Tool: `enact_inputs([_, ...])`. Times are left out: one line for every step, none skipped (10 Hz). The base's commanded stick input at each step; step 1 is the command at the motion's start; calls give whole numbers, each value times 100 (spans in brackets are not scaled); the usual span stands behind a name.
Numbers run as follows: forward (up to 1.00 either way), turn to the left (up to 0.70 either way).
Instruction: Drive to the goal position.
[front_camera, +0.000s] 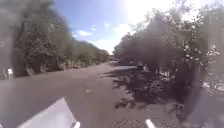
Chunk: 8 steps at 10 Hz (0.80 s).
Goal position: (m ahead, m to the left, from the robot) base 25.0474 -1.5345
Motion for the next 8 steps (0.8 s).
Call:
enact_inputs([50,0])
enact_inputs([50,0])
enact_inputs([50,0])
enact_inputs([50,0])
enact_inputs([50,0])
enact_inputs([50,0])
enact_inputs([50,0])
enact_inputs([50,0])
